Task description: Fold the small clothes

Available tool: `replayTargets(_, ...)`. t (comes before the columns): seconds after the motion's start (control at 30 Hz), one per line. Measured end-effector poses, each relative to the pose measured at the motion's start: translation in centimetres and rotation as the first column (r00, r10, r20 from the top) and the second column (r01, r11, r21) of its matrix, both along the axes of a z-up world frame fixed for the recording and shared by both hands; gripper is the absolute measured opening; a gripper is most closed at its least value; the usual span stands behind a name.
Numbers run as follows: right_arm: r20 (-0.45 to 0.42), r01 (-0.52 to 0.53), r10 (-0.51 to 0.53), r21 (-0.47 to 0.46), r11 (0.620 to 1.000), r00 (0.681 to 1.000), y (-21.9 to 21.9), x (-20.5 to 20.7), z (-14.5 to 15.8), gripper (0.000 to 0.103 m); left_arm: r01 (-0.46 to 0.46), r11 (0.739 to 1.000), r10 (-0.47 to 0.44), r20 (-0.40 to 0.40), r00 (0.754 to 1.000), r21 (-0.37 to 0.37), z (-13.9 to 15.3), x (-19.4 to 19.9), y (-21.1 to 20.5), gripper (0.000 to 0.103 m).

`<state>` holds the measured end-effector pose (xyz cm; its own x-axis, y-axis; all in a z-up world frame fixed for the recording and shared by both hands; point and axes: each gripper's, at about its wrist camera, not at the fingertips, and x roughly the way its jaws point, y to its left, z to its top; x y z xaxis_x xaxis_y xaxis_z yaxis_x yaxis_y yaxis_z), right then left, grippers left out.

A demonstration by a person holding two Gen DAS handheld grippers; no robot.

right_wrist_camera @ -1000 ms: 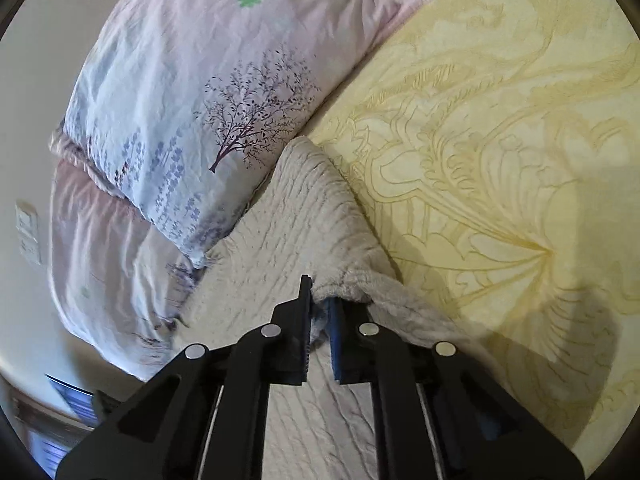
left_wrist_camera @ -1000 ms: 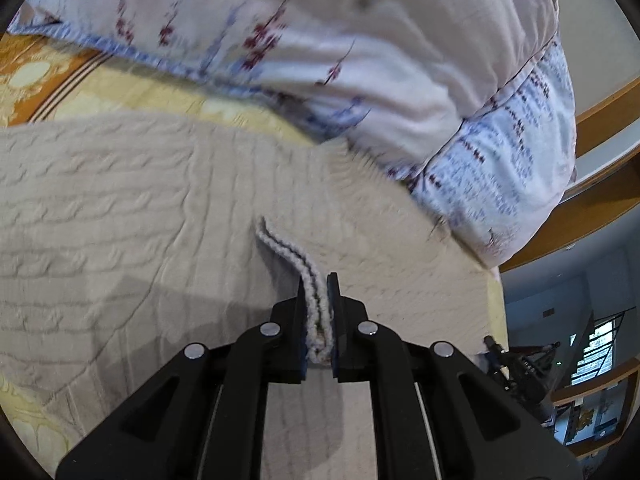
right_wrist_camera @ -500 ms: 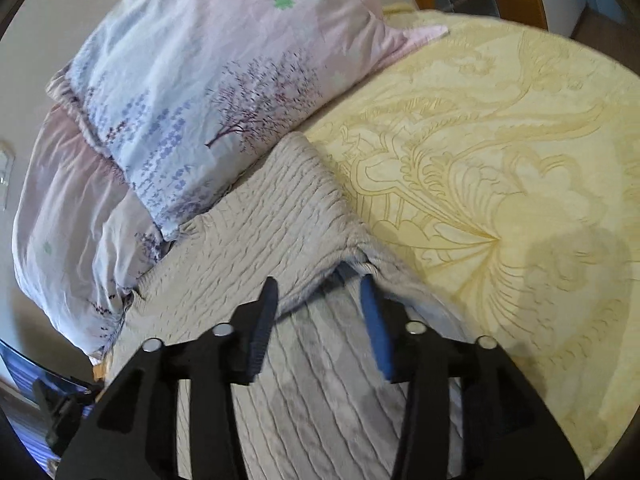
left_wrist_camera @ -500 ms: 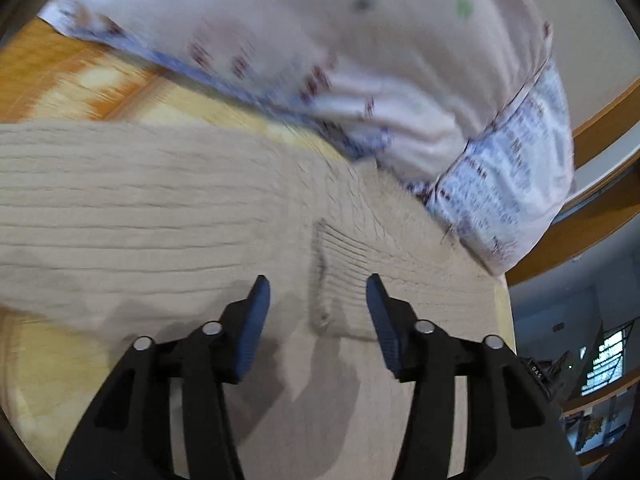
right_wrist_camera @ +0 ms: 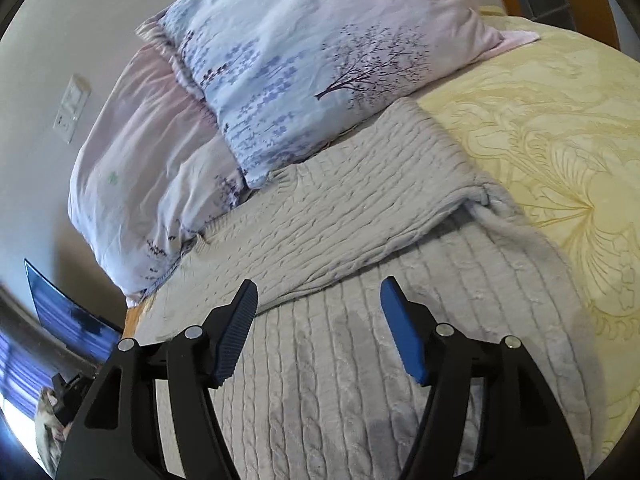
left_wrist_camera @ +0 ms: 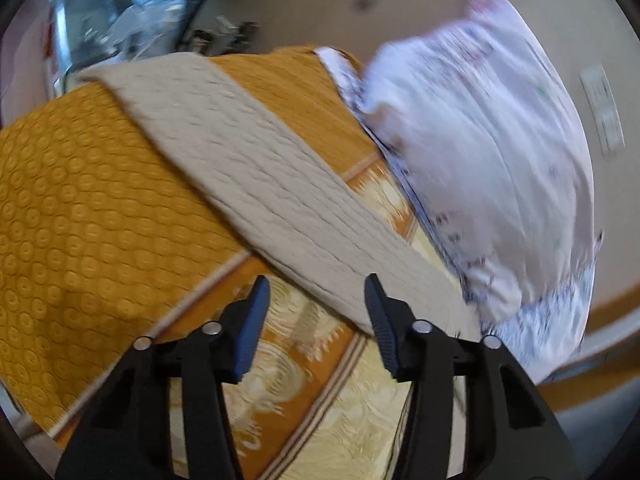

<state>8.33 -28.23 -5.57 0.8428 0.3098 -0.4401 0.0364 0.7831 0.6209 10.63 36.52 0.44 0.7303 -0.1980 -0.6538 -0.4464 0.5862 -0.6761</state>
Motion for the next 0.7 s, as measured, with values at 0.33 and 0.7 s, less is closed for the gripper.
replayTargets(0.33, -0.016, -0.017, 0.018, 0.015, 1.0, 1.0, 0.0, 0.1, -0.7, 0.066, -0.15, 0.98, 0.153, 0.011, 0.988, -0.133, -1.6, 0.0, 3.6, 0.038)
replayTargets(0.7, -0.016, -0.048, 0.048, 0.029, 0.998, 0.999, 0.3, 0.0, -0.7, 0.069, -0.224, 0.953, 0.235, 0.03, 0.972, -0.205, -1.6, 0.7, 5.1, 0.006)
